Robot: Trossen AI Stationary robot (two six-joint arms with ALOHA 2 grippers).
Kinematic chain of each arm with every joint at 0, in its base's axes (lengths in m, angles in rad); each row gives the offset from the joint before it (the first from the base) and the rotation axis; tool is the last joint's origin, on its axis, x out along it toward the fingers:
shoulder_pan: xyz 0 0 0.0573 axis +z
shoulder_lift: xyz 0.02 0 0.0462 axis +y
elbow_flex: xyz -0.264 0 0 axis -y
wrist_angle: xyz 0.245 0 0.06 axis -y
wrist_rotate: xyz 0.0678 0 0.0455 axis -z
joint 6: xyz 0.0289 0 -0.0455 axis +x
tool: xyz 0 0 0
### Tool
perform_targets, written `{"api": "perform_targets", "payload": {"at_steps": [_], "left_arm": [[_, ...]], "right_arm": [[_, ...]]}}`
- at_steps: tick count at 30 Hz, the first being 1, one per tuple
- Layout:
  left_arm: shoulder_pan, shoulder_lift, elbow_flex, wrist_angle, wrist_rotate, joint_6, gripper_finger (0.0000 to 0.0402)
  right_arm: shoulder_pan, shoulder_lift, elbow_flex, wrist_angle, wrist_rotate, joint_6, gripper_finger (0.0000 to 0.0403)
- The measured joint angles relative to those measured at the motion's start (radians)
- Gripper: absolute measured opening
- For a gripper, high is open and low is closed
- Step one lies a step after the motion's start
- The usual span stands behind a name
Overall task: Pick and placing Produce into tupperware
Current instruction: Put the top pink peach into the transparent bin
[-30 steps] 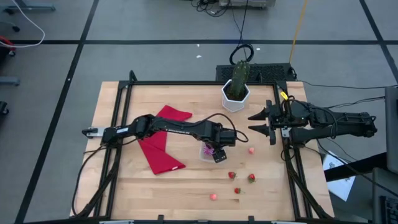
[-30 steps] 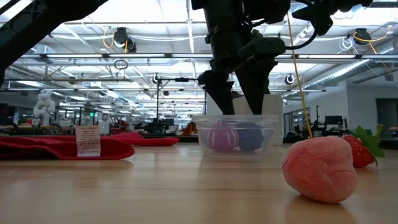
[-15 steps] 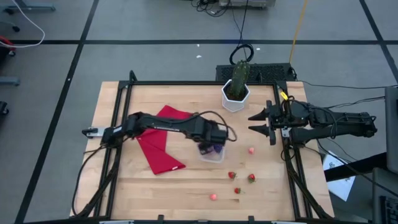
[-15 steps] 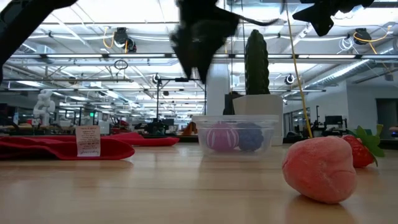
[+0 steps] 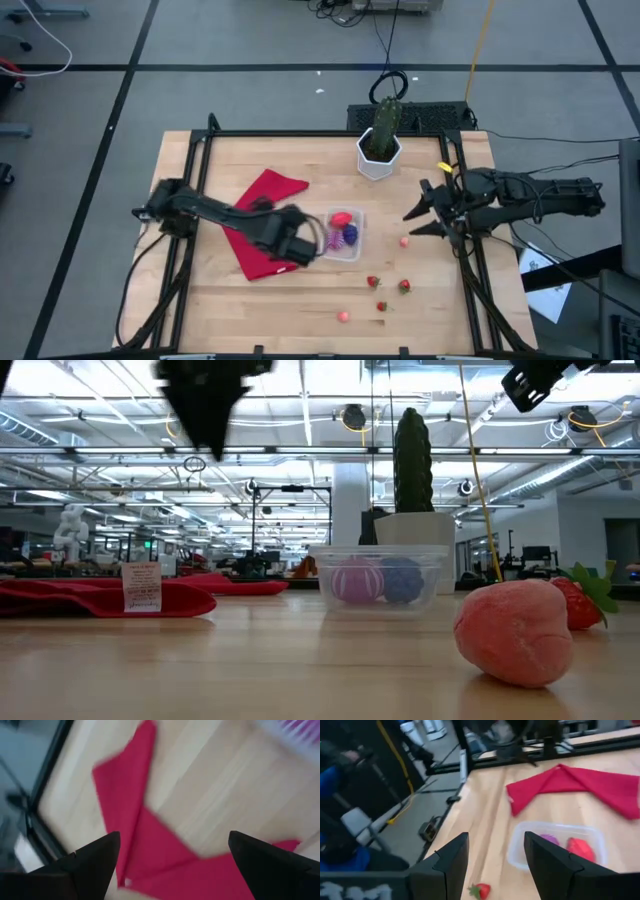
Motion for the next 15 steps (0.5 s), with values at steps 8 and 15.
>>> {"api": "perform_targets", "payload": {"at_steps": [8,15], "left_arm": [[-0.082,-0.12,-0.273,0.0,0.035,-0.216,0.0379],[-0.062,-0.123,-0.344,-0.008,0.008,-0.147,0.0379]], "right_arm": [[0.142,0.065,0.0,-0.035,0.078,-0.072,0.0185],[0.197,0.243,0.0,-0.108,0.283,-0.113,0.0185]]}}
